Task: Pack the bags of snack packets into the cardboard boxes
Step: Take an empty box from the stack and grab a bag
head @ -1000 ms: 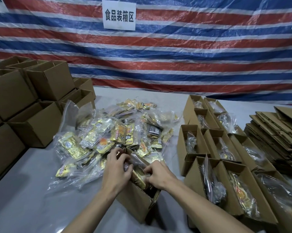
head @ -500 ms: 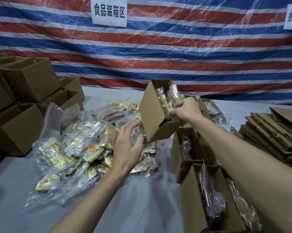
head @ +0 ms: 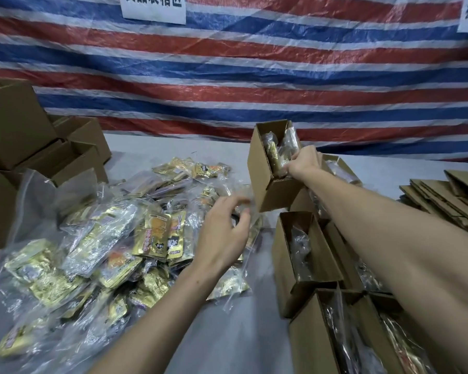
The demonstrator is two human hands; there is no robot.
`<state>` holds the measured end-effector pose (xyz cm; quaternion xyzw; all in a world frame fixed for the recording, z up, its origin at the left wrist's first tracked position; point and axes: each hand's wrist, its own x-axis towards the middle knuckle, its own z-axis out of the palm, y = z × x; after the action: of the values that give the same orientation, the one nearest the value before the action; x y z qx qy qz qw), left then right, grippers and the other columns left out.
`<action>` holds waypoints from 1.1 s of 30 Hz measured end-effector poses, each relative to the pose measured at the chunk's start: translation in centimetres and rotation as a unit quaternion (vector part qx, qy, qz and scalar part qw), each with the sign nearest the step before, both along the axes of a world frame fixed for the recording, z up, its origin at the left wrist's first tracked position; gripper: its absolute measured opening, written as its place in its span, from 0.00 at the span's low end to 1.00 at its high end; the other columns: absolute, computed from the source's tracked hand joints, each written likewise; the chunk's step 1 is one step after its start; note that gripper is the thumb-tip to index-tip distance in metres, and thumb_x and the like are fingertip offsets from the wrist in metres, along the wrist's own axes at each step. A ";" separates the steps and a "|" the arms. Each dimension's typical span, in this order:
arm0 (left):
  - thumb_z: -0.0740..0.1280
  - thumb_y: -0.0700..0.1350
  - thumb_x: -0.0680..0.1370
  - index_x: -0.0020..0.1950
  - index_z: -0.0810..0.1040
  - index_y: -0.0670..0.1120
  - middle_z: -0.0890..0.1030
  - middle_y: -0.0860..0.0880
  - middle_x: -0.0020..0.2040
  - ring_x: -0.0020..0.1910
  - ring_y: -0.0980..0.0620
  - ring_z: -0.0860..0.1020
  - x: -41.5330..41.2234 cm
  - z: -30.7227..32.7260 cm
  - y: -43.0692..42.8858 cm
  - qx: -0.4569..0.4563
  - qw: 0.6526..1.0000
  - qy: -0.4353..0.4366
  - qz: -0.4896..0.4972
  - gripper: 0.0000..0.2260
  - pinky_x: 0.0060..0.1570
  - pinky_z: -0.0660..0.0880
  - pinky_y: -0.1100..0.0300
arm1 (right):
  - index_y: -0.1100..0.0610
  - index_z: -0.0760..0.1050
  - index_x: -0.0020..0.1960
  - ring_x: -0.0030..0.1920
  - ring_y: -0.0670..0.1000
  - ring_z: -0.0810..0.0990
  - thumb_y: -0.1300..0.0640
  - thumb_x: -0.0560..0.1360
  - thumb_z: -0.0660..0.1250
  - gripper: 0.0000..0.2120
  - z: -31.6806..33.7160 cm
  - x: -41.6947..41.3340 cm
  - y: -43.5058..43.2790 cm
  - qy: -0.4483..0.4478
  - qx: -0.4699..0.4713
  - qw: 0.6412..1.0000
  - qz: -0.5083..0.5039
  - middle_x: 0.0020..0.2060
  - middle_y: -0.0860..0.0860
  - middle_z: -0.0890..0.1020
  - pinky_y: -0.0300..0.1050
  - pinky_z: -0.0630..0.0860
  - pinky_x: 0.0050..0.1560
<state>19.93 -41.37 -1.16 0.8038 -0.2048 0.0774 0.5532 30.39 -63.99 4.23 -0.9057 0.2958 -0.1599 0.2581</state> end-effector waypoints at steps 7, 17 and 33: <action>0.65 0.45 0.79 0.54 0.80 0.52 0.79 0.56 0.53 0.53 0.62 0.75 0.3 -4.2 1.6 0.116 0.992 0.041 -0.032 0.07 0.57 0.72 0.62 | 0.63 0.74 0.57 0.46 0.53 0.77 0.64 0.75 0.71 0.12 -2.7 1.3 -2.2 0.009 -0.024 0.999 -0.040 0.49 0.58 0.78 0.44 0.75 0.41; 0.64 0.45 0.79 0.54 0.79 0.52 0.78 0.53 0.54 0.55 0.55 0.75 0.4 -7.2 1.5 0.190 0.975 0.099 -0.065 0.07 0.58 0.72 0.57 | 0.62 0.75 0.52 0.49 0.60 0.79 0.60 0.77 0.69 0.07 -6.5 1.1 -2.6 0.144 -0.058 0.987 -0.029 0.49 0.60 0.79 0.48 0.75 0.44; 0.63 0.48 0.78 0.48 0.76 0.57 0.78 0.58 0.51 0.51 0.60 0.76 -0.4 -8.3 4.7 0.226 0.963 0.117 -0.088 0.05 0.54 0.74 0.60 | 0.59 0.74 0.68 0.69 0.58 0.65 0.42 0.83 0.45 0.29 -9.5 -2.4 -3.0 0.249 -0.239 0.939 0.003 0.70 0.57 0.70 0.58 0.62 0.67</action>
<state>19.52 -36.69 -9.42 0.8902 -0.2209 -0.1141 0.3818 27.95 -66.97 -5.23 -0.9524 0.3011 0.0050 -0.0474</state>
